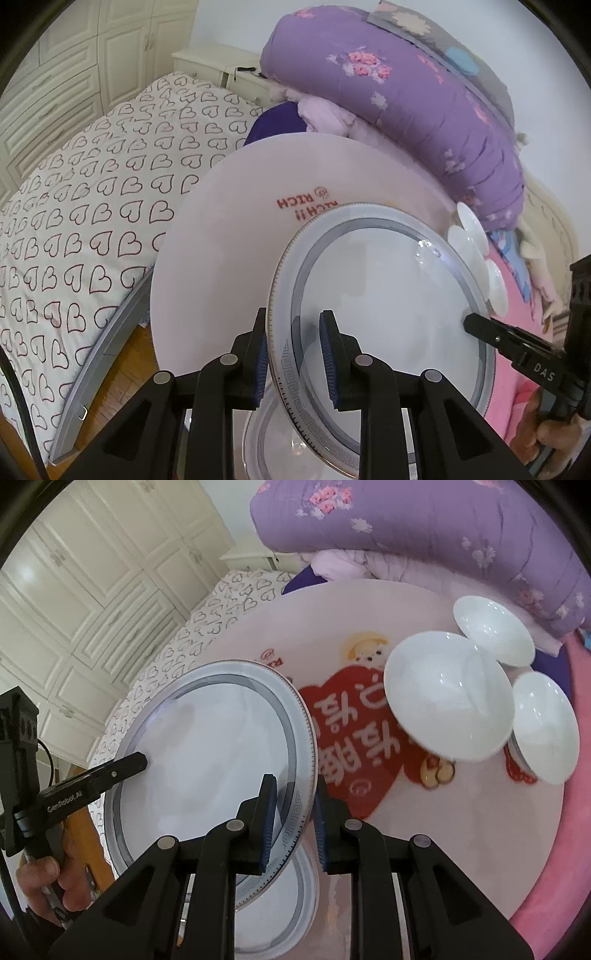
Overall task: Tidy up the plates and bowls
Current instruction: 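Lower the held grey-rimmed plate onto the plate stack with both grippers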
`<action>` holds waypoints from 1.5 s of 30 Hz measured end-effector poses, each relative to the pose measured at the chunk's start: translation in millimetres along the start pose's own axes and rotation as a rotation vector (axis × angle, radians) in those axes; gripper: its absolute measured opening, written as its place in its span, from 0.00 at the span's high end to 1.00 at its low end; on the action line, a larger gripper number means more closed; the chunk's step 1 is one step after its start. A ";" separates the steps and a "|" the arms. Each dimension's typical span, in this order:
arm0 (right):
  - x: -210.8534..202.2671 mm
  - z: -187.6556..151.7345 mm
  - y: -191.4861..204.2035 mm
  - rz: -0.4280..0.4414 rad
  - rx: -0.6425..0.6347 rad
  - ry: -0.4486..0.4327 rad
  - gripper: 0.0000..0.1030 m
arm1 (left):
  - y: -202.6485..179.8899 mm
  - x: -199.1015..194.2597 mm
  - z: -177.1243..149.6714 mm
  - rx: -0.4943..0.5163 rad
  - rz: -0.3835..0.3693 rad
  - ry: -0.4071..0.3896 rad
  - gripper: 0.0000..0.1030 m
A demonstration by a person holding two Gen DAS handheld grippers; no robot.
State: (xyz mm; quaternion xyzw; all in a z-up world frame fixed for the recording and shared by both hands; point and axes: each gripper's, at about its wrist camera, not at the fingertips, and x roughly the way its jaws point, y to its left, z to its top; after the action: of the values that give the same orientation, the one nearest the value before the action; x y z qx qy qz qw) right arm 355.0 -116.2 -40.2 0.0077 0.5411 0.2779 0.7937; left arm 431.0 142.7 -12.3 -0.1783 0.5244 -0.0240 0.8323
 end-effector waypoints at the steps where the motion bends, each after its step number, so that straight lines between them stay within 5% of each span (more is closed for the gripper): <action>1: -1.7 -3.5 0.9 0.000 -0.001 -0.002 0.82 | -0.9 -3.0 -5.3 0.001 0.003 -0.004 0.80; 24: 0.3 -90.2 0.3 0.025 0.012 -0.009 0.81 | -21.9 -18.6 -99.9 0.028 0.074 -0.024 0.80; 45: 10.6 -108.0 3.6 -0.001 -0.021 0.010 0.80 | -25.7 -9.3 -123.8 0.067 0.133 -0.052 0.78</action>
State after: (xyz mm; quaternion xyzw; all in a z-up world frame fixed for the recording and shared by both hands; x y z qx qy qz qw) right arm 263.0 -139.6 -92.9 -0.0025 0.5423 0.2832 0.7910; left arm 321.5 87.1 -43.8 -0.1158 0.5121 0.0184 0.8509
